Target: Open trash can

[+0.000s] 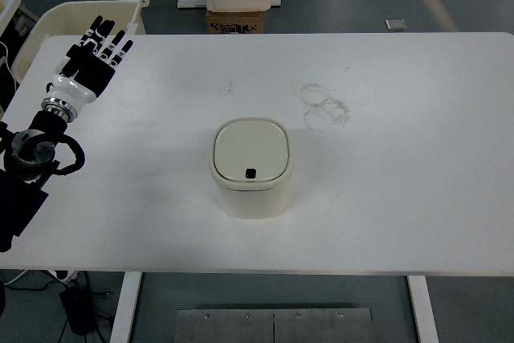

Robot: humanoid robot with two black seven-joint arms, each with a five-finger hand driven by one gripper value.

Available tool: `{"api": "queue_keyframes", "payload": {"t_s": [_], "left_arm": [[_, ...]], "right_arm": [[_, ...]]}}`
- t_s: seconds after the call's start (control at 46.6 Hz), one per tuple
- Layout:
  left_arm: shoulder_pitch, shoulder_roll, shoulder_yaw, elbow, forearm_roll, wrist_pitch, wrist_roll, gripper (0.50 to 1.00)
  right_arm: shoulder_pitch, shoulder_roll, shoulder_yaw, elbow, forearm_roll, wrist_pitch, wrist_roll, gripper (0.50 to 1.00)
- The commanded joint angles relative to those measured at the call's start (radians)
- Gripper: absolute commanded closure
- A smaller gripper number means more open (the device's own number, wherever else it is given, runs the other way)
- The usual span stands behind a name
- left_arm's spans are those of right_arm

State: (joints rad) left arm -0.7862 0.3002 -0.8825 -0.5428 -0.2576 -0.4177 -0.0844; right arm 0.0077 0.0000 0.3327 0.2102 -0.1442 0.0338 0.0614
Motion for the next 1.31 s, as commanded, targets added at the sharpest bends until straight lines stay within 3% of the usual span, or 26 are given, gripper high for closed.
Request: {"api": "queue_keyframes", "payload": {"t_s": [0.0, 0.257, 0.408, 0.708, 1.008, 1.287], "left_arm": [[0.008, 0.025, 0.000, -0.037, 0.000, 0.004, 0.000, 0.500], [0.015, 0.089, 0.013, -0.140, 0.001, 0.040, 0.002, 0.500], [0.012, 0.122, 0.014, -0.161, 0.003, 0.040, 0.037, 0.500], [-0.004, 0.273, 0.103, -0.304, 0.015, 0.039, 0.072, 0.500], [-0.105, 0.350, 0.178, -0.339, 0.167, 0.016, 0.152, 0.500], [-0.237, 0.476, 0.310, -0.474, 0.290, -0.041, 0.192, 0.500]], "right_arm": [[0.000, 0.000, 0.000, 0.000, 0.000, 0.000, 0.000, 0.507], [0.000, 0.000, 0.000, 0.000, 0.000, 0.000, 0.000, 0.507], [0.000, 0.000, 0.000, 0.000, 0.000, 0.000, -0.002, 0.507], [0.000, 0.000, 0.000, 0.000, 0.000, 0.000, 0.000, 0.507], [0.000, 0.000, 0.000, 0.000, 0.000, 0.000, 0.000, 0.507], [0.000, 0.000, 0.000, 0.000, 0.000, 0.000, 0.000, 0.507]]}}
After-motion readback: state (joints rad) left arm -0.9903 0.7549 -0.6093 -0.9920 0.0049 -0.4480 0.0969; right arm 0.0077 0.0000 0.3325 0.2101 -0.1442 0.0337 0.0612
